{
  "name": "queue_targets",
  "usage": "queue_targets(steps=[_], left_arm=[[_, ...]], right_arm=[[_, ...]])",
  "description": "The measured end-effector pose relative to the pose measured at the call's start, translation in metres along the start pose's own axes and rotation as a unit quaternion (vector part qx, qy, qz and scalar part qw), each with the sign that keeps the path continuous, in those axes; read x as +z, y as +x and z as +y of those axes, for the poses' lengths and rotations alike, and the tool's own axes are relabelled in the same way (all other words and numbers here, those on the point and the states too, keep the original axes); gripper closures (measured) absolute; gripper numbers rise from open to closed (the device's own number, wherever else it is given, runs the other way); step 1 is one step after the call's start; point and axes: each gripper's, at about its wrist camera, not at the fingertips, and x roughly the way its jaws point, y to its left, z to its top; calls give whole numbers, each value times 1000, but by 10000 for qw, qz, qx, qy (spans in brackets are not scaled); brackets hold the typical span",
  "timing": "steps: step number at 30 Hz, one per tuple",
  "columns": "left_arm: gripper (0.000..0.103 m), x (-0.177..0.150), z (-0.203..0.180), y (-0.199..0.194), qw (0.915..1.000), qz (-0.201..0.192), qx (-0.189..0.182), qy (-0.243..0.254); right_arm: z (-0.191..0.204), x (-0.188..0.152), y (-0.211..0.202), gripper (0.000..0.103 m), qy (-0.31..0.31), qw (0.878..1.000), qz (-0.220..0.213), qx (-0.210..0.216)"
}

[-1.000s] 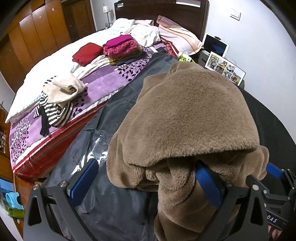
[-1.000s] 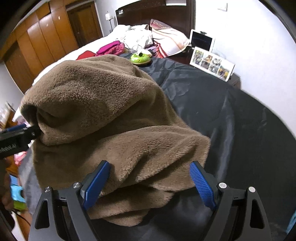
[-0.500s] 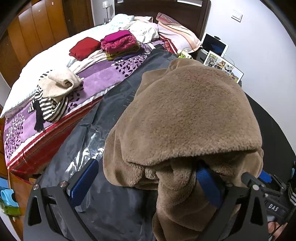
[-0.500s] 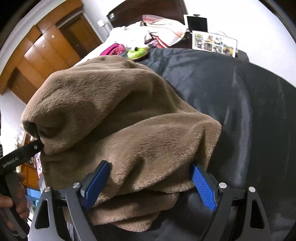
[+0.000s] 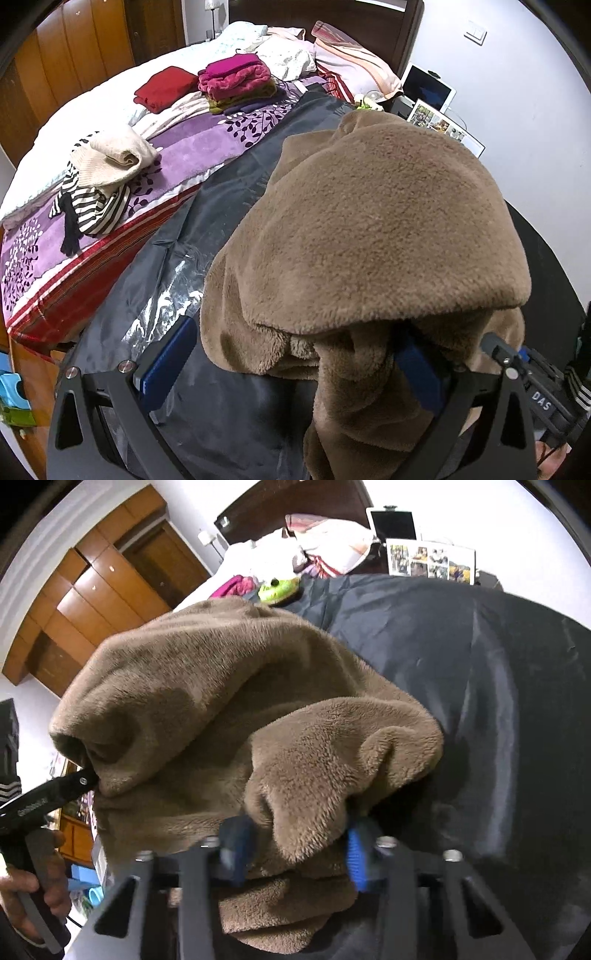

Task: Fold clothes

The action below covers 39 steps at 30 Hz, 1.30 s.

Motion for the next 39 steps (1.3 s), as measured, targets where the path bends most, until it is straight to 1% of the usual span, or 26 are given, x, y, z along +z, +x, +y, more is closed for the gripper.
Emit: queue_targets(steps=[4,5,8,11,16,19,23,26,27,29,32,35,37,38,39], left_arm=[[0,-3,-2,-6,10000,8,41,-13],[0,-5,-2,-8,10000,5,47,-14],[0,-10,-9,-16,10000,-24,84,38],[0,-20,-21,-26,9998,-50,58,191],[0,-39,-47,-43,9985,-49,-64,538],[0,-52,-61,-52,9975,-65,-27,706],[0,-70,-67,-61,9976,-4,-4,693],[0,-80,-68,-66,9980,45,13,638],[0,-83,-69,-68,9980,51,23,626],[0,-88,-72,-72,9980,44,44,625],[0,-92,-82,-76,9976,28,42,695],[0,-97,-95,-80,9967,18,45,806],[0,-100,-104,-82,9961,21,24,885],[0,-100,-107,-84,9958,17,23,919],[0,-100,-110,-85,9955,9,29,948]], right_arm=[[15,-4,-32,76,-439,9972,-485,-370],[18,-6,-40,81,-539,9955,-611,-474],[21,-10,-69,81,-737,9896,-986,-740],[14,-17,-91,81,-765,9858,-1176,-921],[-15,-42,-125,82,-522,9830,-1269,-1216],[-30,-63,-149,82,-437,9807,-1272,-1421],[-53,-94,-177,83,-377,9766,-1236,-1718],[-76,-120,-199,83,-191,9743,-1176,-1914],[-84,-128,-205,84,-123,9731,-1158,-1987],[-100,-147,-220,93,-10,9668,-1132,-2290],[-128,-169,-240,93,338,9635,-1088,-2422],[-153,-185,-258,93,755,9697,-1075,-2058],[-163,-191,-264,92,991,9708,-1094,-1890],[-164,-192,-265,89,1034,9708,-1121,-1853],[-162,-192,-265,81,1009,9720,-1149,-1785]])
